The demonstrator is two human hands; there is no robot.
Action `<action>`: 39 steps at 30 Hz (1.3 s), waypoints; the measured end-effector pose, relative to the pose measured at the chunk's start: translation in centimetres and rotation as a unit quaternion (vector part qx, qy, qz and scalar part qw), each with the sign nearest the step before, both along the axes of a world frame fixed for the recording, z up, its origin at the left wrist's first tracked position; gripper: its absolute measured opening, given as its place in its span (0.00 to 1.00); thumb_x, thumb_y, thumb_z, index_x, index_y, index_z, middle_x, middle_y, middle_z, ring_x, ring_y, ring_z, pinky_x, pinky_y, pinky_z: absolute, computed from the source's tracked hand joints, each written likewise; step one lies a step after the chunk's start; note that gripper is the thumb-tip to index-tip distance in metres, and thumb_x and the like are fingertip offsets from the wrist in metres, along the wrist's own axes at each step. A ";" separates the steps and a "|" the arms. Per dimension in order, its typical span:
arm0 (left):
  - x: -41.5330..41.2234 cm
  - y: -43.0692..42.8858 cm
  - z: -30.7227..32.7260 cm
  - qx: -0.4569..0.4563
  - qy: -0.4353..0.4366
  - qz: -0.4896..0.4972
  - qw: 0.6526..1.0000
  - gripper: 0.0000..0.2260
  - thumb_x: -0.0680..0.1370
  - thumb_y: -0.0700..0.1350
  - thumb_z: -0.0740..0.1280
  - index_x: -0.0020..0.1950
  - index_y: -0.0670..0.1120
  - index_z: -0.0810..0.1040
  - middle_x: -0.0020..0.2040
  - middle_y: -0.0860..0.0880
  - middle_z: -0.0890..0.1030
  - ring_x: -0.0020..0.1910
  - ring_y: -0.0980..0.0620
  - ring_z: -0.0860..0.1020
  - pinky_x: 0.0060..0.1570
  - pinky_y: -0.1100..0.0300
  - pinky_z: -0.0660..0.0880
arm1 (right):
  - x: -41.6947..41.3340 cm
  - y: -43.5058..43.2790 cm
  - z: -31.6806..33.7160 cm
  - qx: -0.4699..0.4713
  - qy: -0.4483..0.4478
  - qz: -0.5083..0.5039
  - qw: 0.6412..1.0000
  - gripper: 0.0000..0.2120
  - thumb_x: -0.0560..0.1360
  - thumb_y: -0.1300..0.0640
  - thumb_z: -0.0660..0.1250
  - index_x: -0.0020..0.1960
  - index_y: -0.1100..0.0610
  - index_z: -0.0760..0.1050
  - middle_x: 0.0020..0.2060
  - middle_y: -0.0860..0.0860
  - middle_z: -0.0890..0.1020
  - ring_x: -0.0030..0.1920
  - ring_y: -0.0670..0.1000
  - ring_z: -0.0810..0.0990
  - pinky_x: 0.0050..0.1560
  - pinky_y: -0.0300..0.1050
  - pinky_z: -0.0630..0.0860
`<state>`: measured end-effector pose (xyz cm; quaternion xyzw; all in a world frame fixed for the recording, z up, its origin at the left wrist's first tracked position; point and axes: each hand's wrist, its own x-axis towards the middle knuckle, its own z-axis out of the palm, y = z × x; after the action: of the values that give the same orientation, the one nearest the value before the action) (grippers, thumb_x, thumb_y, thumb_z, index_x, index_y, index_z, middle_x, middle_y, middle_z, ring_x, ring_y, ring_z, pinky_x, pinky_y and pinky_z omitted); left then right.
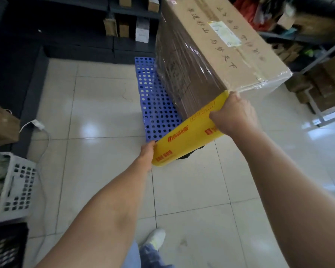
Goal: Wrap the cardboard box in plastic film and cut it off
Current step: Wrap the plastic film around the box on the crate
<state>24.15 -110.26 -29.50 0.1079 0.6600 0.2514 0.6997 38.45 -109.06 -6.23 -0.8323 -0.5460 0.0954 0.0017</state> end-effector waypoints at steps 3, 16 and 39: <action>1.1 -0.3 0.4 -0.002 0.015 0.010 1.000 0.18 0.78 0.51 0.63 0.65 0.46 0.68 0.53 0.45 0.73 0.43 0.49 0.73 0.41 0.56 0.71 | 1.0 0.0 0.1 -0.012 -0.003 -0.024 1.000 0.21 0.76 0.54 0.64 0.64 0.64 0.66 0.59 0.60 0.75 0.61 0.61 0.73 0.47 0.46 0.65; 6.9 -1.7 -0.8 -0.051 0.001 -0.003 0.999 0.22 0.80 0.55 0.59 0.71 0.48 0.61 0.70 0.42 0.67 0.68 0.41 0.67 0.64 0.44 0.65 | 5.4 -1.2 -1.4 -0.031 0.011 -0.023 0.999 0.22 0.75 0.50 0.63 0.63 0.62 0.67 0.59 0.60 0.75 0.60 0.62 0.73 0.53 0.50 0.71; 19.8 -4.2 -1.1 -0.028 -0.006 0.120 0.992 0.20 0.79 0.53 0.58 0.70 0.51 0.65 0.65 0.44 0.70 0.56 0.46 0.69 0.52 0.51 0.64 | 18.2 0.4 -2.3 -0.040 0.016 0.107 0.993 0.31 0.74 0.42 0.65 0.67 0.62 0.64 0.59 0.59 0.75 0.61 0.61 0.73 0.51 0.51 0.72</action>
<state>43.97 -114.50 -30.56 0.0067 0.6705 0.3162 0.6711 56.66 -108.66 -8.53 -0.7665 -0.6279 0.1304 -0.0330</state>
